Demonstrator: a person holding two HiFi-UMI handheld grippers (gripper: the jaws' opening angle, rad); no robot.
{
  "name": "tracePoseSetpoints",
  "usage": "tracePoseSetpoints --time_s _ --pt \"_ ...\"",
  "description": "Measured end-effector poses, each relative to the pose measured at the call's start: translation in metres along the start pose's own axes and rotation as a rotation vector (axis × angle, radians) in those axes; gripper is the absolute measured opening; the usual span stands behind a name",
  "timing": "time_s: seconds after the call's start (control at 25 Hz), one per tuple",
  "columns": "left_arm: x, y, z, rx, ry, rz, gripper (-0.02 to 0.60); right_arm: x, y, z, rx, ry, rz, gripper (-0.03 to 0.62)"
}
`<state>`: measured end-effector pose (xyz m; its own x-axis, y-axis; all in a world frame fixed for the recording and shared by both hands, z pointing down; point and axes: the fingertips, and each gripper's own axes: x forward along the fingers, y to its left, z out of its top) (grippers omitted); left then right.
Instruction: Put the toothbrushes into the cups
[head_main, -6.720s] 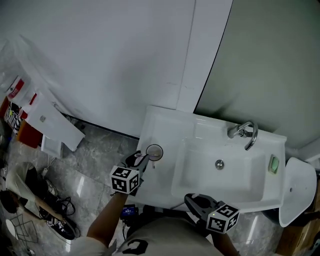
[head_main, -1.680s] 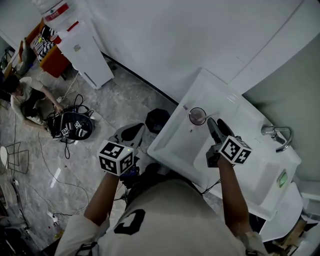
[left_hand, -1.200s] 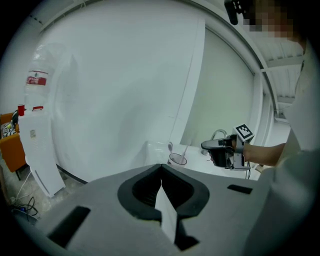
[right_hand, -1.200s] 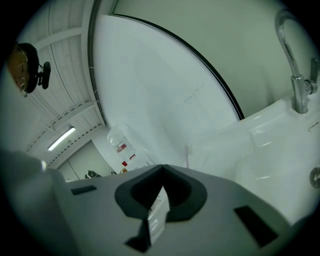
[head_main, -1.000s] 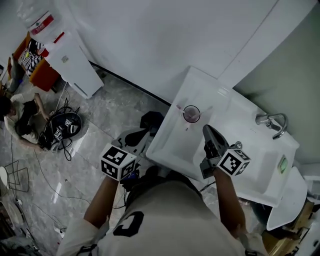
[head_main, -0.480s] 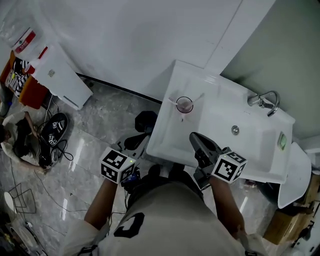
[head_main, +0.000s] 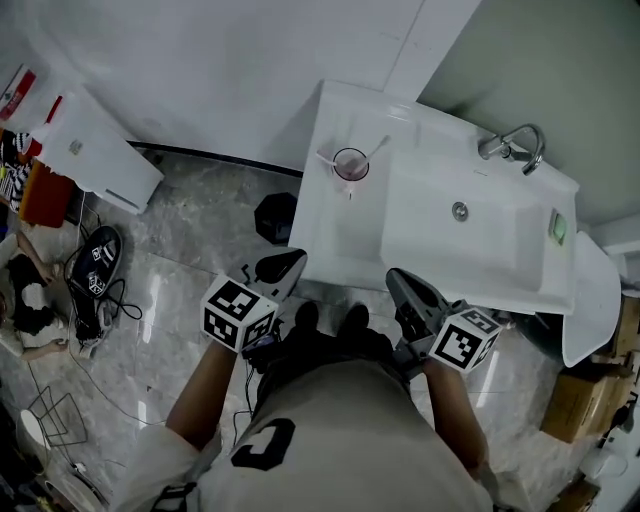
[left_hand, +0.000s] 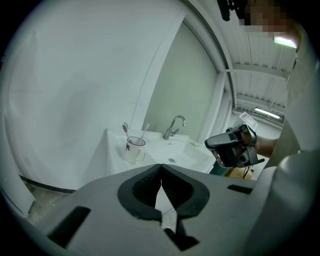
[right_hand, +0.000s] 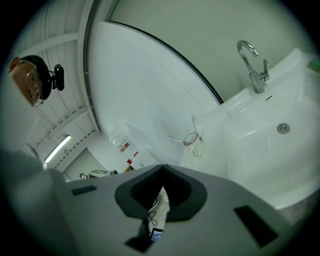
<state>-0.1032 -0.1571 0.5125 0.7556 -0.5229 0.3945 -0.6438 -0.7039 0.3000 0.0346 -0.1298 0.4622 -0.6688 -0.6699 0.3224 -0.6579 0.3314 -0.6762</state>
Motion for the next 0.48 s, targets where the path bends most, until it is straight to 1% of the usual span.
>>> tracePoseSetpoints --time_s 0.12,0.28,0.4,0.48 --pt "-0.002 -0.012 0.001 0.020 0.005 0.005 0.020 -0.009 0.001 -0.001 0.004 -0.017 0.024 0.011" --pt "-0.007 -0.026 0.003 0.026 0.017 0.031 0.020 -0.023 0.006 0.000 -0.021 -0.032 0.062 0.011" --pt "-0.005 -0.041 0.002 0.029 0.006 0.061 0.020 -0.039 0.005 -0.008 -0.008 -0.021 0.093 0.011" --pt "0.001 -0.058 -0.001 0.021 0.013 0.069 0.020 -0.052 0.000 -0.014 0.010 -0.009 0.107 0.011"
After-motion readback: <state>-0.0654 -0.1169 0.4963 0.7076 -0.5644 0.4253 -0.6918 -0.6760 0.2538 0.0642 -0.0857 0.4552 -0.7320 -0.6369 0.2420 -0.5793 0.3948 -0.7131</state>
